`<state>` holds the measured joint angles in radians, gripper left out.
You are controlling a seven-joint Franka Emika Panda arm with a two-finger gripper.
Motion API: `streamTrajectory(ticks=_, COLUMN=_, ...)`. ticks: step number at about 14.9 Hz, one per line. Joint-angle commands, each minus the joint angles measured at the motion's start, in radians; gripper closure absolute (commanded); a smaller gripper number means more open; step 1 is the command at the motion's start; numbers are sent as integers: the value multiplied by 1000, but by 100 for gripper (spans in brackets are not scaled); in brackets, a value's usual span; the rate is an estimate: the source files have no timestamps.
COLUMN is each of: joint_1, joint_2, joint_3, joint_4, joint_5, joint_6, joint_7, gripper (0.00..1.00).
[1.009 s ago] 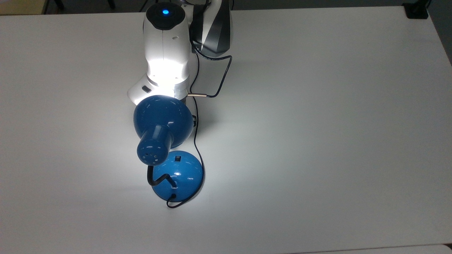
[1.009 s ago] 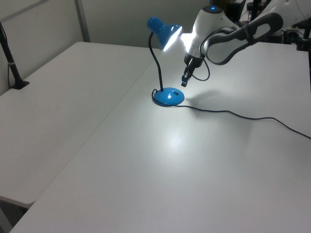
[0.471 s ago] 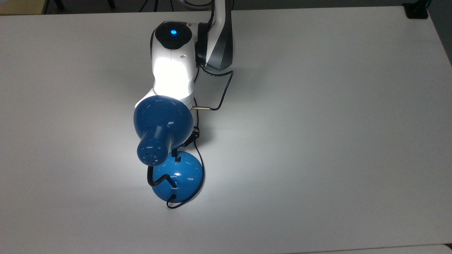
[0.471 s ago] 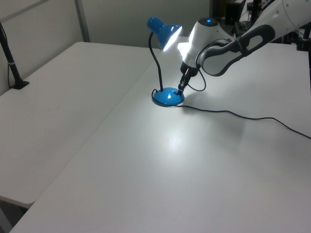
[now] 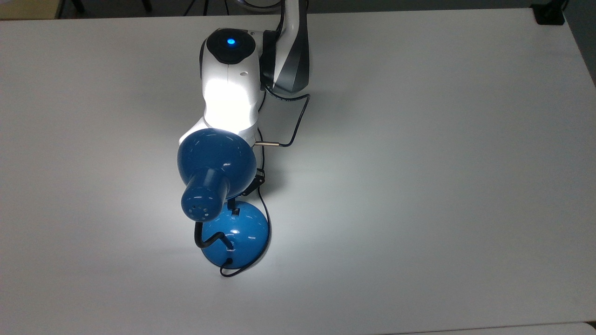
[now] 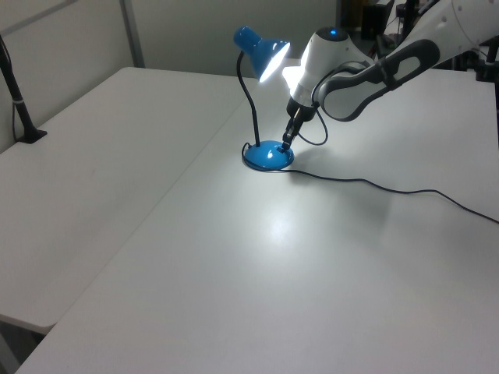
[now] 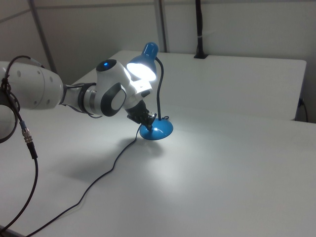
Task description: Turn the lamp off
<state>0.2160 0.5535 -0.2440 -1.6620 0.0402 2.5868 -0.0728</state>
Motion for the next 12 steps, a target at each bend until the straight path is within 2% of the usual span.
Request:
streamTrajectory(ticks=1, joint_1=13, joint_2=-26, joint_3=-1, joint_4=-16, joint_5=7, joint_6=9, joint_7=8, gripper=100)
streamTrajectory(ticks=8, joint_1=22, joint_2=22, joint_3=-1, joint_4=-16, joint_5=1, joint_6=10, joint_7=7, gripper=100)
streamTrajectory(ticks=12, joint_1=37, joint_2=2, joint_3=-1, joint_4=-53, joint_5=0, joint_6=4, joint_7=2, gripper=100)
